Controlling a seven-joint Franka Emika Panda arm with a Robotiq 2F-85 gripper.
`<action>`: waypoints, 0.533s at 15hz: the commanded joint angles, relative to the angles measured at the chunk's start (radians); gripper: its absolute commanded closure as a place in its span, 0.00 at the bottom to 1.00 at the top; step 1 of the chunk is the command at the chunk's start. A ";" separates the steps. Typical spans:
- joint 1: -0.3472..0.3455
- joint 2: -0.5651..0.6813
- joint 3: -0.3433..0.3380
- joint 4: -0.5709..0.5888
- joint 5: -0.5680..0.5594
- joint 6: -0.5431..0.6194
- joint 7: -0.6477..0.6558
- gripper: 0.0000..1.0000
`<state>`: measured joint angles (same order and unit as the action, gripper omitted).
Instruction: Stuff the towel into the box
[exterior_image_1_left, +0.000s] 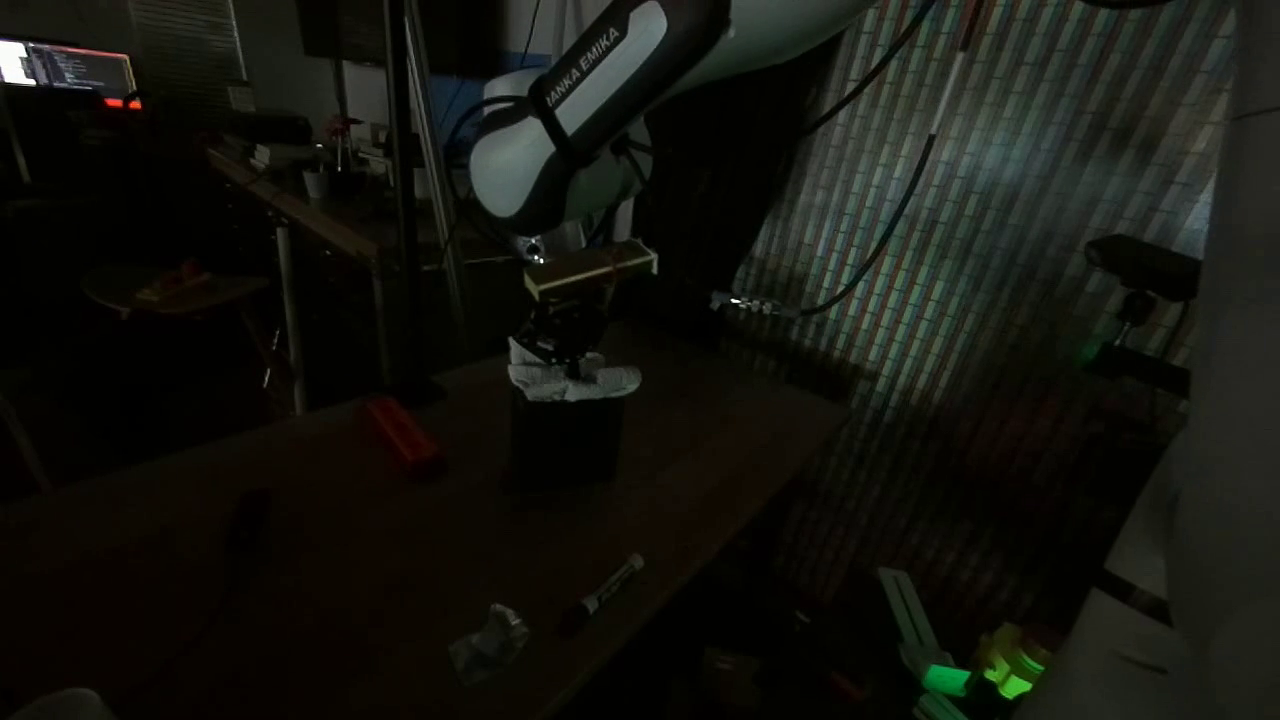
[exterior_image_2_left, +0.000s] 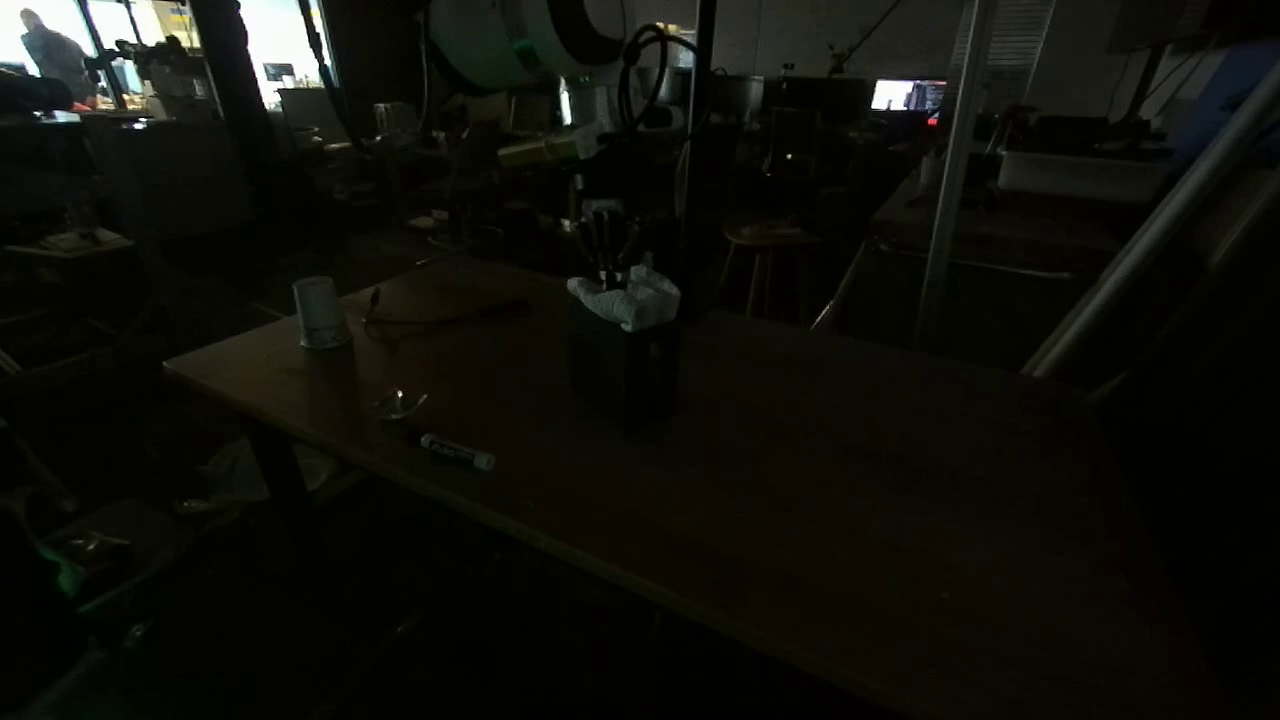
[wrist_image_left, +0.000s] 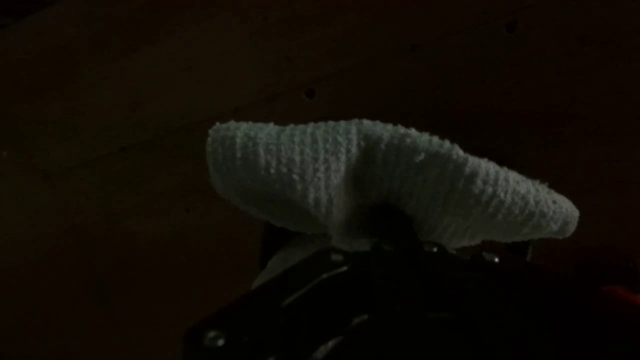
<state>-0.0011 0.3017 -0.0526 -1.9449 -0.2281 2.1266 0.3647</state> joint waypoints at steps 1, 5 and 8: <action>0.003 0.032 -0.020 0.011 0.018 0.030 0.006 1.00; 0.003 0.066 -0.026 0.015 0.038 0.045 0.004 1.00; 0.005 0.085 -0.028 0.016 0.046 0.050 0.002 1.00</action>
<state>-0.0031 0.3635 -0.0706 -1.9431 -0.2064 2.1634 0.3651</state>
